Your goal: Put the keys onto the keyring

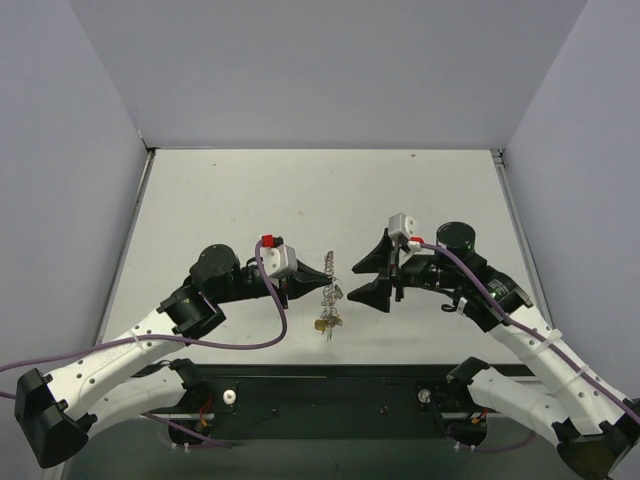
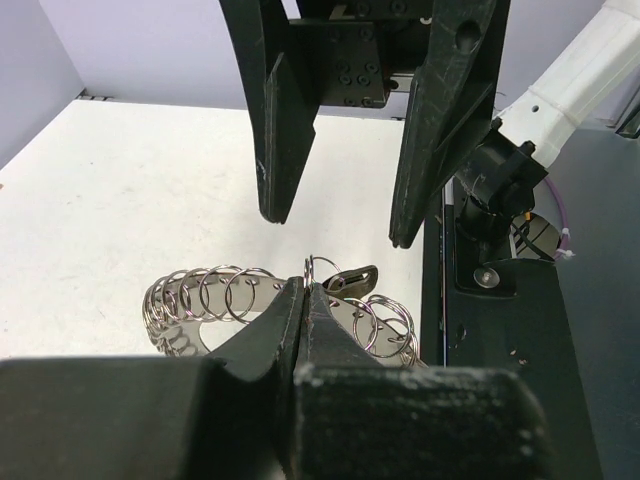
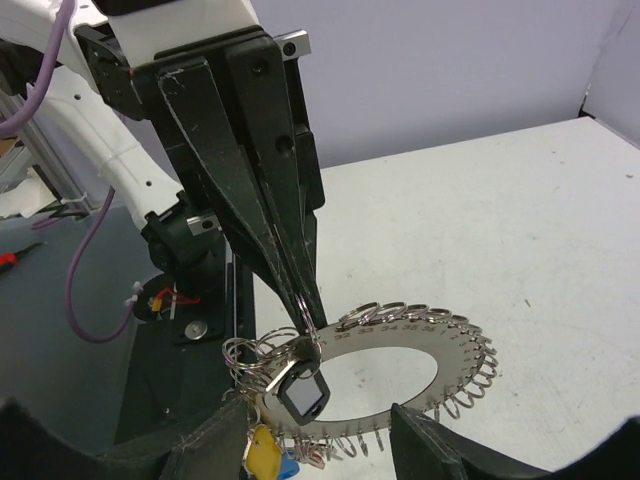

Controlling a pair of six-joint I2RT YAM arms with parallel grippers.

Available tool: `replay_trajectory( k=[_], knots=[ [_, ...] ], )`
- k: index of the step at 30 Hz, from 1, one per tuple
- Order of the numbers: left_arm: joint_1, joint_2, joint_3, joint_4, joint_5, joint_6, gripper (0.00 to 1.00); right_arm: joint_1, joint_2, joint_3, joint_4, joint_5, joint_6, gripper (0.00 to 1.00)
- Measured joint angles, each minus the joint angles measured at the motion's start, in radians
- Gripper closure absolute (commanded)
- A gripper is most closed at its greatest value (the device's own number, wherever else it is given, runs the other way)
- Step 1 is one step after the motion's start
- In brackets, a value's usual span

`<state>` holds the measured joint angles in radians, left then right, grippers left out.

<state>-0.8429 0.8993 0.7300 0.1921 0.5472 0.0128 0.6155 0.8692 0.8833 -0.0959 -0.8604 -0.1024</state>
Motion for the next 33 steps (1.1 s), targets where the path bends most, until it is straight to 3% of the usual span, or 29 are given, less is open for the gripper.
replay_trajectory(
  k=[10,14,33],
  knots=[
    [0.000,0.000,0.000,0.000,0.004,-0.002,1.00,0.000,0.046,0.003,0.081,-0.055,0.017,0.51],
    [0.000,0.000,0.002,0.000,0.007,-0.002,1.00,-0.001,0.078,0.006,0.108,-0.078,0.028,0.59],
    [0.000,0.010,0.002,0.000,0.019,-0.002,1.00,0.006,0.137,0.059,0.148,-0.150,0.061,0.71]
  ],
)
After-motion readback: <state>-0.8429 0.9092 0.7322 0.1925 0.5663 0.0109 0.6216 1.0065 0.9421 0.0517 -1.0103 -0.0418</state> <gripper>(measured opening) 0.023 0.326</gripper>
